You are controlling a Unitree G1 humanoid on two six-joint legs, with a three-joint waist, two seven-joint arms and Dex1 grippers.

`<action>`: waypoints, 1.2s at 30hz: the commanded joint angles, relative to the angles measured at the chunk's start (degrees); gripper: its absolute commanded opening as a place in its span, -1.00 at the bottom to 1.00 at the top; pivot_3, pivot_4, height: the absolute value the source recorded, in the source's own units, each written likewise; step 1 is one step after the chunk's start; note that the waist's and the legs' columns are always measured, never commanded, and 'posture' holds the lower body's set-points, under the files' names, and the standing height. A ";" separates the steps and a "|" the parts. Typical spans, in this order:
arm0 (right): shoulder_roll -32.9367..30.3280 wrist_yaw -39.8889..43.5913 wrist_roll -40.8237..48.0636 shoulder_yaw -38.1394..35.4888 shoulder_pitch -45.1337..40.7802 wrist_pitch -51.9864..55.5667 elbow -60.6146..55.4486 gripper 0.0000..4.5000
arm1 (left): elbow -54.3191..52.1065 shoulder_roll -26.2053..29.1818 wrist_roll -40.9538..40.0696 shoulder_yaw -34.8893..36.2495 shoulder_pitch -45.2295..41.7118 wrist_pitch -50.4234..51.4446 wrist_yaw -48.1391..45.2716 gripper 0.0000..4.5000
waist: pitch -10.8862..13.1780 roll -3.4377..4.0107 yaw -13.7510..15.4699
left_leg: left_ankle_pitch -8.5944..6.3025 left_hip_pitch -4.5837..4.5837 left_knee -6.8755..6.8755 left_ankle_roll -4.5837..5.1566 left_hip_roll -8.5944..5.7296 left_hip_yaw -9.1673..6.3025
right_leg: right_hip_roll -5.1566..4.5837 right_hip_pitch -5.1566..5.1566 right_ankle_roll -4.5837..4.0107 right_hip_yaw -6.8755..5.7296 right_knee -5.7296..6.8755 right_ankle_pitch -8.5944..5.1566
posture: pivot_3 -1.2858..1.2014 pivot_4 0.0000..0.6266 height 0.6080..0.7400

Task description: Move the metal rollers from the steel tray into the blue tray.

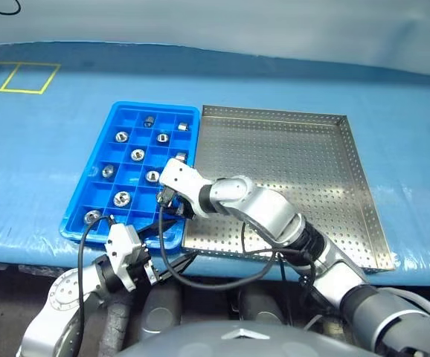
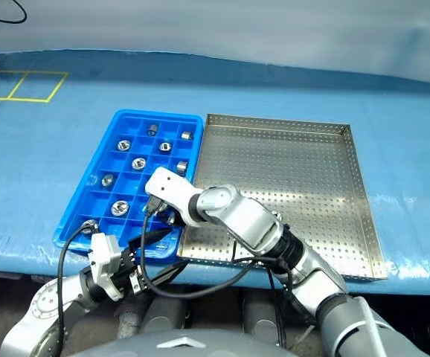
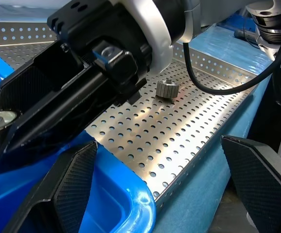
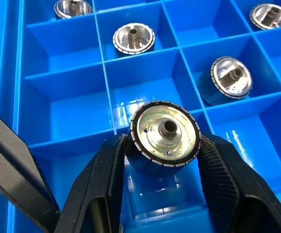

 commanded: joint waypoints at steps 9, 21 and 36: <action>-2.70 5.17 -2.46 2.89 -5.18 -0.63 4.27 0.16 | -1.73 0.25 -0.30 0.10 0.31 -1.32 -0.47 1.00 | -0.01 -0.01 0.19 | 0.00 0.02 0.12 0.00 0.02 0.01 | 0.00 0.02 -0.01 -0.02 0.07 0.00 | 0.21 -0.52 1.00; -1.33 -4.34 -1.39 -19.69 2.82 5.44 -7.52 0.84 | -2.26 0.82 -0.45 -0.03 0.88 -1.68 -1.46 1.00 | 0.01 -0.02 0.52 | -0.01 -0.20 0.24 -0.02 -0.04 0.00 | -0.05 -0.06 0.06 0.00 -0.01 0.04 | 0.17 -0.52 1.00; 2.76 -13.37 0.39 -45.61 27.47 25.80 -32.40 0.84 | -1.81 3.74 0.31 -0.13 -0.16 -1.16 -3.30 1.00 | 0.03 0.01 -2.92 | -0.03 -0.09 0.06 -0.04 0.07 0.13 | 0.03 -0.13 0.03 0.11 0.02 0.00 | 0.08 -0.52 1.00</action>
